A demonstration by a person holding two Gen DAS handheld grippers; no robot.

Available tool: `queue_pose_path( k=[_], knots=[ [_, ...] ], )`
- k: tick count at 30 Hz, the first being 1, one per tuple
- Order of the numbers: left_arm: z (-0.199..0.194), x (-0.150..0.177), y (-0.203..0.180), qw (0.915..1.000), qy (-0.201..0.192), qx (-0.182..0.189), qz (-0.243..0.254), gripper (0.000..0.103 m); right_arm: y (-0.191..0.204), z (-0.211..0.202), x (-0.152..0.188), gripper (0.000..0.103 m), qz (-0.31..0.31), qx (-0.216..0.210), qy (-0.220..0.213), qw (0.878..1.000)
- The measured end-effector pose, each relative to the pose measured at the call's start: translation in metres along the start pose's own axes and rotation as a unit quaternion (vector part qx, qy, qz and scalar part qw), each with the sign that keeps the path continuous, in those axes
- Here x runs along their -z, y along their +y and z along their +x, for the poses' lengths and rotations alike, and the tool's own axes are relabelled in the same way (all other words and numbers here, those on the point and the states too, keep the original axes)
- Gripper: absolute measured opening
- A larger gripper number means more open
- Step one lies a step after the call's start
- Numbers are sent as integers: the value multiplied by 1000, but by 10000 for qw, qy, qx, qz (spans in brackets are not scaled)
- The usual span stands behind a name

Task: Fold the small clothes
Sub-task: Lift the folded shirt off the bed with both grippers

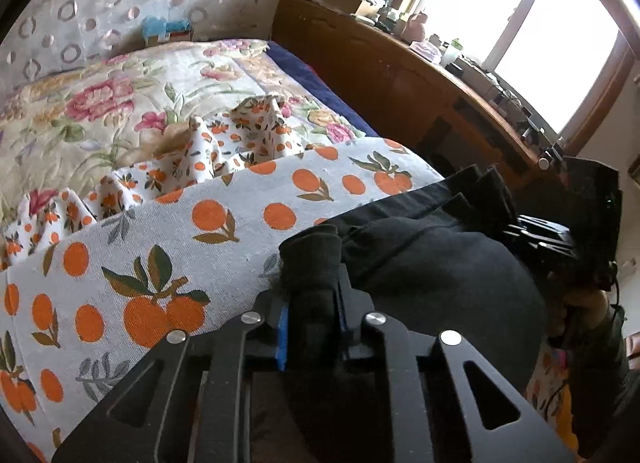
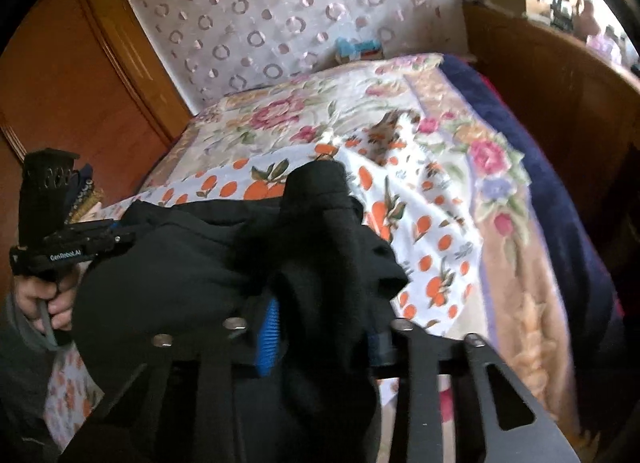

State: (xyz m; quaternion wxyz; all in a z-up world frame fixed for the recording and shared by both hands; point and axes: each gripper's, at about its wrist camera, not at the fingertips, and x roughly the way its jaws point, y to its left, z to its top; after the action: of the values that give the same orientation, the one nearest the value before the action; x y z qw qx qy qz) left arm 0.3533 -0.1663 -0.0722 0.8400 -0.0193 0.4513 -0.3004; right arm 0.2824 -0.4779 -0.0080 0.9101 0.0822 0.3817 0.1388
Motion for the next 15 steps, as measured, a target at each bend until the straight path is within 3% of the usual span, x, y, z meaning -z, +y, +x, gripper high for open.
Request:
queue_pose_path(
  k=[8,15],
  knots=[
    [-41,0,-23,9976,-650,16,237,15,20,-25,11,16,-384,190,-455,9980],
    [-72,-1,-41,9936,-1035,159,412,15,37,-45,19,16,-666,628,-907,9917]
  ],
)
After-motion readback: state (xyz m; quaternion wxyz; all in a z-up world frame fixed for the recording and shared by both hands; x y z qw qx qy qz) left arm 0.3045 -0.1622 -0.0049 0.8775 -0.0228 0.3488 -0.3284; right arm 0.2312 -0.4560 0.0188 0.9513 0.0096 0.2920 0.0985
